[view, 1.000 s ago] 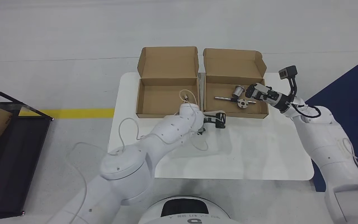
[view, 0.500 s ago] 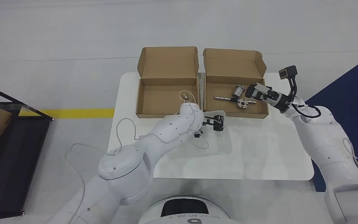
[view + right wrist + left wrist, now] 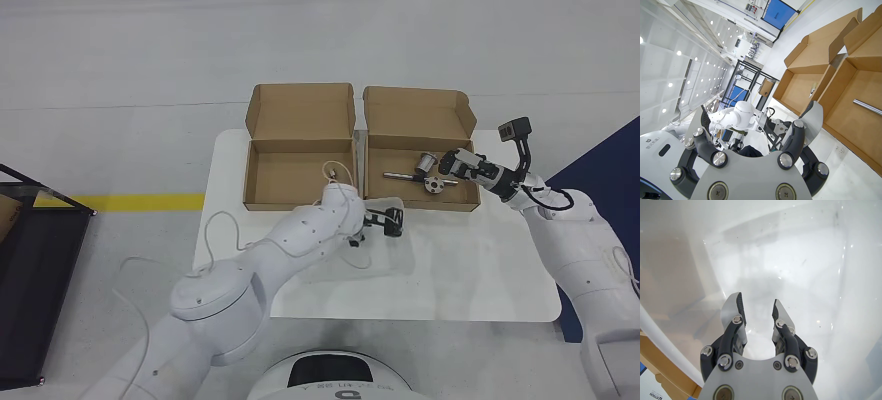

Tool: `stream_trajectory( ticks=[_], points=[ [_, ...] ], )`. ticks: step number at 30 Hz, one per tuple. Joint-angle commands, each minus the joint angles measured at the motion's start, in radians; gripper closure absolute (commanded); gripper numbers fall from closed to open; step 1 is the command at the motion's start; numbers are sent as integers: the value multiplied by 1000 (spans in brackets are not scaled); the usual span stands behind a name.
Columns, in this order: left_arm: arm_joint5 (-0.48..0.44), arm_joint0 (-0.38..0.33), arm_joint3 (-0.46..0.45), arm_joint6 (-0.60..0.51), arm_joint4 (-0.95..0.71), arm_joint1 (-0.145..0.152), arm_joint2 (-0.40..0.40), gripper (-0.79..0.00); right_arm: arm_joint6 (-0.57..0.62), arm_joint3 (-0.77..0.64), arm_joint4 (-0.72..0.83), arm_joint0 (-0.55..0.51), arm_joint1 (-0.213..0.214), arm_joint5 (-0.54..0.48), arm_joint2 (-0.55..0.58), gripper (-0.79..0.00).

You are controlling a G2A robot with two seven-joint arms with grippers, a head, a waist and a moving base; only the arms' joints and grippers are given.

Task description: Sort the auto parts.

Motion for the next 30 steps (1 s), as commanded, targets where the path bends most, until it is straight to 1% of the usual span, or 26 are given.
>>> stream_trajectory(
  ticks=[1,5,8,10,16,20,23,26,28,30],
  points=[
    [19,2,-4,8,1,8,-9,-332,0,0,0,0,0,0,0,-785],
    [41,3,-16,15,0,22,-25,-317,0,0,0,0,0,0,0,-785],
    [29,3,-26,0,-5,28,-35,-323,0,0,0,0,0,0,0,-785],
    [4,2,-27,-33,-26,28,-45,-332,0,0,0,0,0,0,0,-785],
    [-50,3,-25,-146,-77,8,-58,-360,0,0,0,0,0,0,0,-785],
    [-80,0,-14,-172,-90,-7,-57,-348,0,0,0,0,0,0,0,-785],
    [-152,-6,-16,-149,-81,-14,-48,-332,0,0,0,0,0,0,0,-785],
    [-186,-9,-21,-93,-46,-12,-35,-326,0,0,0,0,0,0,0,-785],
    [-169,-11,-17,-51,-24,-7,-32,-326,0,0,0,0,0,0,0,-785],
    [-120,-12,0,-27,-9,-1,-37,-326,0,0,0,0,0,0,0,-785]
  ],
)
